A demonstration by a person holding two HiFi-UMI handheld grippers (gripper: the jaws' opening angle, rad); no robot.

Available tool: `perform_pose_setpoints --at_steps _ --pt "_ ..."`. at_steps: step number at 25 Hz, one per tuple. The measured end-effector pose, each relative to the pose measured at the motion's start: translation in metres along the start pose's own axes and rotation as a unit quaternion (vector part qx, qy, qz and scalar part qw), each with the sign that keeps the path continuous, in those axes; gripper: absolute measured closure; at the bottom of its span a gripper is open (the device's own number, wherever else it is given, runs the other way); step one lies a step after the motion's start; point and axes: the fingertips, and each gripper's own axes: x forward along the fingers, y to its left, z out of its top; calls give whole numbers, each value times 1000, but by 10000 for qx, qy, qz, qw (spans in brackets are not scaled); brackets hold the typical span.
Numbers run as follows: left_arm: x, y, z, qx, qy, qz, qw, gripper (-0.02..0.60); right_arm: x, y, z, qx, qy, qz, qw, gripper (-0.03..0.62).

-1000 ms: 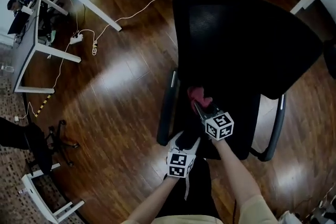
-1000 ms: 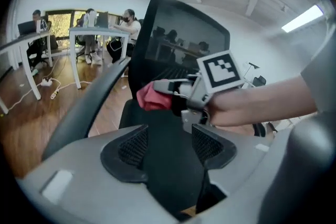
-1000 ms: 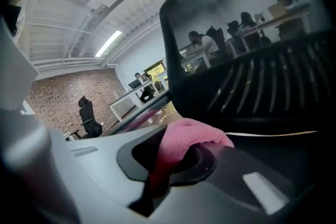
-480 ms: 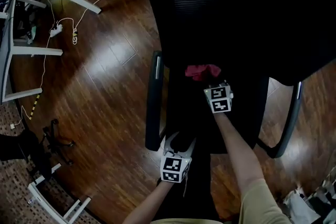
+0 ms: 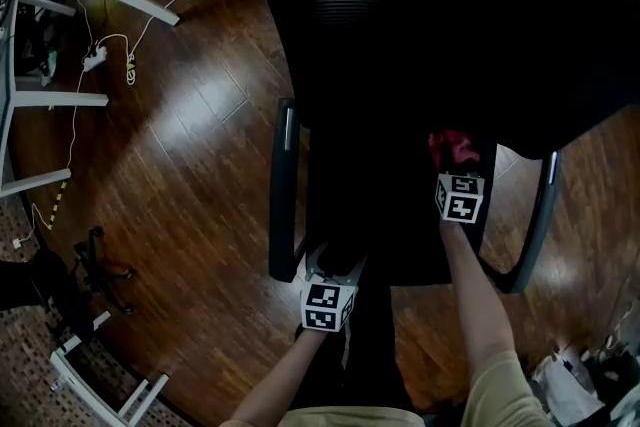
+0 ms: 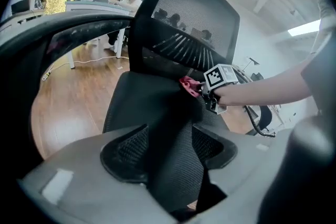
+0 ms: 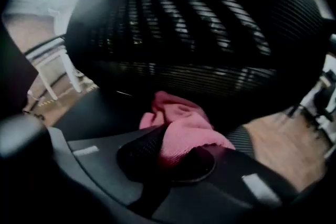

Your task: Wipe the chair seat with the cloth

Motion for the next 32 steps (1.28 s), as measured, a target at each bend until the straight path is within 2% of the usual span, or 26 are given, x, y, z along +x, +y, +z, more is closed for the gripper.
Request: perform_pose_setpoints --at_steps 2,5,7,8,10,11,12,14,16,19,20,22,23,24,25,27,28,30,31,32 --pt "-2 5 -2 -66 121 41 9999 324 5 97 25 72 -315 1136 9930 580" --pt "-4 10 -4 -134 320 20 9994 313 9 224 54 127 -575 2624 9632 580" --pt "-7 13 -2 -36 326 16 9995 313 16 282 57 -219 -491 3193 9461 580" --pt "-8 15 1 10 300 18 9995 313 23 300 55 -553 -388 3263 9429 580" --pt "-11 18 3 62 272 6 9996 312 38 301 46 -1131 -185 3008 9468 580" --pt "-11 17 1 69 289 -9 9996 313 42 284 42 -1240 -150 2731 9538 580" --pt "-10 15 -3 70 320 -24 9995 313 43 254 37 -1262 -153 2332 9641 580" --pt "-8 9 -10 60 398 -39 9992 310 35 162 20 -1183 -136 1257 9849 580" --pt "-7 2 -15 -4 453 -46 9990 305 16 64 -6 -980 19 425 9943 580" --pt "-8 -8 -26 -160 507 -91 9985 307 -12 -47 -30 -897 463 -679 9926 580" --pt "-9 -11 -30 -186 559 -114 9982 307 -18 -75 -34 -703 595 -1035 9904 580" --pt "-10 -16 -36 -174 659 -165 9975 307 -25 -108 -43 -210 743 -1389 9873 580" --pt "-11 -19 -38 -140 688 -180 9974 307 -26 -107 -43 -74 763 -1353 9878 580" --pt "-13 -20 -38 -113 701 -180 9973 307 -26 -93 -39 -38 731 -1146 9907 580" --pt "-15 -19 -38 -112 701 -164 9973 307 -23 -66 -31 -66 634 -743 9952 580" --pt "-20 -13 -36 -165 687 -114 9974 307 -15 27 -8 -180 317 547 9978 580" --pt "-23 -9 -35 -184 692 -95 9974 307 -12 84 4 -251 156 1286 9913 580" --pt "-27 -6 -36 -166 724 -89 9972 307 -13 198 24 -375 -56 2623 9642 580" --pt "-29 -9 -35 -122 739 -99 9971 307 -16 244 32 -410 -103 3125 9490 580" --pt "-32 -12 -33 -66 748 -106 9971 307 -16 281 38 -424 -112 3454 9374 580"
